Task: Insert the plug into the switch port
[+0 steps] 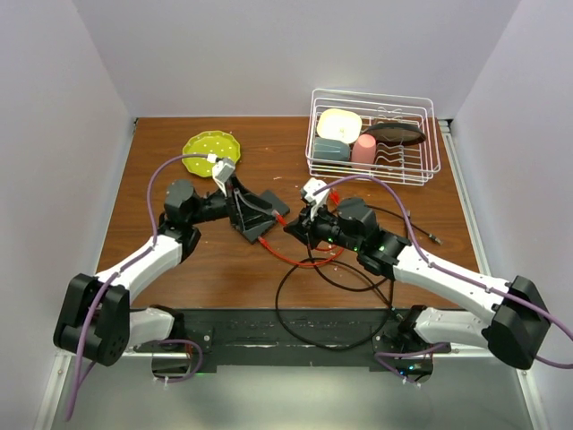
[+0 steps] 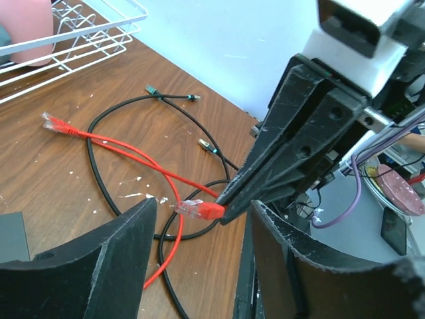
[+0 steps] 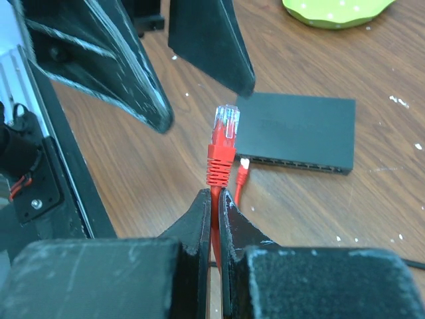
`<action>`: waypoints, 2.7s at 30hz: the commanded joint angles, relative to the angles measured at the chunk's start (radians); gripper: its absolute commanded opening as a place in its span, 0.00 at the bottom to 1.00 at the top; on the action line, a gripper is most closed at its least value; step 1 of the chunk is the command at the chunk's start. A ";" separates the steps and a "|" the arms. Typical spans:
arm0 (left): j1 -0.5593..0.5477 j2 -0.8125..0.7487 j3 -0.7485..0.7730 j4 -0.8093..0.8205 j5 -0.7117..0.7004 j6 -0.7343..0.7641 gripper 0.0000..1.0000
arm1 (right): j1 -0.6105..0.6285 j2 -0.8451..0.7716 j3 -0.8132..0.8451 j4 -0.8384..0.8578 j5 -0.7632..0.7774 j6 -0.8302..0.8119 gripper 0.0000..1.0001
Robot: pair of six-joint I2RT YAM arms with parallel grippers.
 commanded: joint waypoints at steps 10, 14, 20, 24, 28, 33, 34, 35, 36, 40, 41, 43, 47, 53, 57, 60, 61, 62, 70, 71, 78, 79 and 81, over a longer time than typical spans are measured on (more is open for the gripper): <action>-0.005 -0.055 0.089 -0.336 -0.465 0.158 0.71 | -0.003 0.081 0.024 0.028 0.196 0.095 0.00; -0.005 -0.052 0.116 -0.412 -0.603 0.189 0.74 | -0.003 0.136 -0.013 0.037 0.285 0.126 0.00; -0.005 0.046 0.222 -0.597 -0.820 0.197 0.77 | 0.046 0.334 0.105 -0.122 0.544 0.166 0.00; -0.005 0.115 0.222 -0.644 -0.941 0.154 0.78 | 0.054 0.395 0.142 -0.132 0.647 0.210 0.00; -0.005 0.167 0.259 -0.684 -0.961 0.171 0.80 | 0.045 0.464 0.209 -0.104 0.727 0.196 0.00; -0.005 0.203 0.222 -0.701 -0.992 0.172 0.83 | -0.004 0.640 0.352 -0.097 0.730 0.187 0.00; -0.005 0.206 0.222 -0.701 -0.993 0.171 0.83 | -0.033 0.660 0.364 -0.086 0.707 0.192 0.00; -0.005 0.213 0.217 -0.654 -0.992 0.172 0.84 | -0.049 0.685 0.379 -0.081 0.689 0.202 0.00; -0.005 0.219 0.211 -0.640 -0.992 0.177 0.84 | -0.058 0.718 0.401 -0.074 0.680 0.209 0.00; -0.005 0.262 0.242 -0.652 -0.972 0.209 0.85 | -0.095 0.789 0.458 -0.066 0.649 0.209 0.00; -0.005 0.272 0.242 -0.631 -0.963 0.209 0.85 | -0.100 0.797 0.465 -0.063 0.643 0.203 0.00; -0.005 0.279 0.230 -0.598 -0.930 0.201 0.85 | -0.106 0.818 0.479 -0.057 0.637 0.198 0.00; -0.005 0.334 0.243 -0.551 -0.872 0.186 0.87 | -0.107 0.860 0.508 -0.046 0.557 0.164 0.00; -0.005 0.393 0.224 -0.497 -0.904 0.187 0.87 | -0.109 0.874 0.501 -0.015 0.454 0.158 0.00; -0.005 0.446 0.242 -0.492 -0.849 0.201 0.87 | -0.109 0.868 0.476 -0.003 0.394 0.160 0.00; -0.007 0.489 0.263 -0.526 -0.782 0.206 0.84 | -0.109 0.866 0.478 -0.017 0.358 0.160 0.00; -0.007 0.496 0.257 -0.523 -0.765 0.201 0.83 | -0.109 0.866 0.478 -0.018 0.319 0.161 0.00; -0.007 0.497 0.225 -0.505 -0.748 0.195 0.82 | -0.107 0.866 0.472 -0.018 0.304 0.164 0.00; -0.007 0.438 0.104 -0.520 -0.766 0.186 0.77 | -0.084 0.852 0.430 -0.017 0.279 0.199 0.00; -0.007 0.422 0.051 -0.508 -0.781 0.178 0.77 | -0.080 0.846 0.420 -0.018 0.282 0.204 0.00; -0.007 0.382 -0.024 -0.469 -0.804 0.183 0.77 | -0.047 0.793 0.384 -0.046 0.327 0.193 0.00; -0.007 0.388 -0.016 -0.480 -0.809 0.183 0.77 | -0.047 0.782 0.383 -0.058 0.339 0.193 0.00; -0.007 0.391 -0.005 -0.482 -0.814 0.180 0.77 | -0.047 0.744 0.371 -0.075 0.401 0.201 0.00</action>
